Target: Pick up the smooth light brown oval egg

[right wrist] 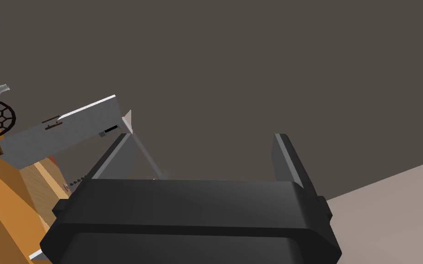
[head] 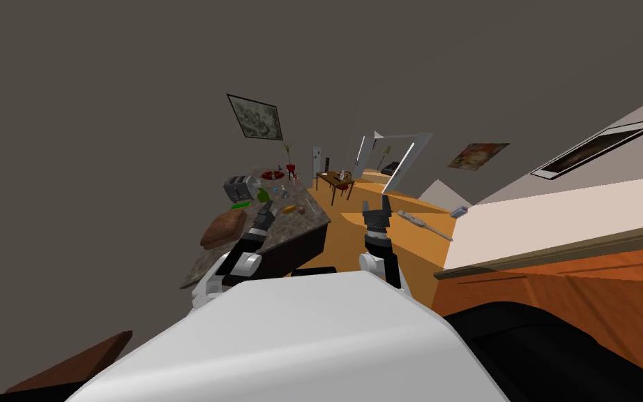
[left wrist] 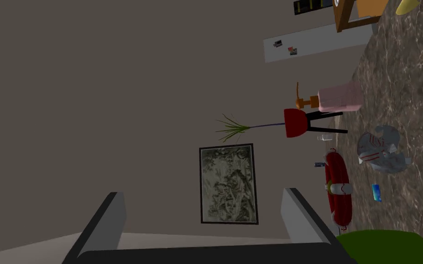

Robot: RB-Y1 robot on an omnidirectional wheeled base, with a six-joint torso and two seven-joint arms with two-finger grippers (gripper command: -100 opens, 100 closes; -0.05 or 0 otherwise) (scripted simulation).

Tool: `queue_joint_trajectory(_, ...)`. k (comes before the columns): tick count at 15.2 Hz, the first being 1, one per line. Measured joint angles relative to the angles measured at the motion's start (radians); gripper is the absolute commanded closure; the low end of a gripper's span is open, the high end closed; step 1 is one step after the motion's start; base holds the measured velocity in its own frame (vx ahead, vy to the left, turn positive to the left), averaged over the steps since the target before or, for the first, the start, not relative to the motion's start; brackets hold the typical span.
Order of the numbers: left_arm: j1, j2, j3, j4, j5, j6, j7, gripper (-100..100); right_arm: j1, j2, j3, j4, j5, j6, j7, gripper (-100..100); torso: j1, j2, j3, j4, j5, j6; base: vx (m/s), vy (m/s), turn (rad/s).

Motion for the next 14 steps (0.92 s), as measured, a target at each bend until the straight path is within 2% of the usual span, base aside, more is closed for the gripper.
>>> queue_joint_trajectory(3,-0.033,0.042,-0.016,0.015,0.019,0.074,-0.001,-100,0.000,0.000,0.000,0.000,0.000,0.000,0.000,0,0.000,0.000,0.000,0.000,0.000,-0.001,-0.011,-0.002,-0.157)
queue_joint_trajectory(6,-0.070,0.092,-0.037,0.054,0.042,0.133,0.002,-100,0.000,0.000,0.000,0.000,0.000,0.000,0.000,0,0.000,0.000,0.000,0.000,0.000,0.000,-0.008,-0.001,-0.152)
queue_joint_trajectory(14,-0.141,0.163,-0.080,0.111,0.080,0.272,-0.002,-100,0.000,0.000,0.000,0.000,0.000,0.000,0.000,0,0.000,-0.001,0.000,0.000,0.000,-0.001,-0.003,0.000,-0.118)
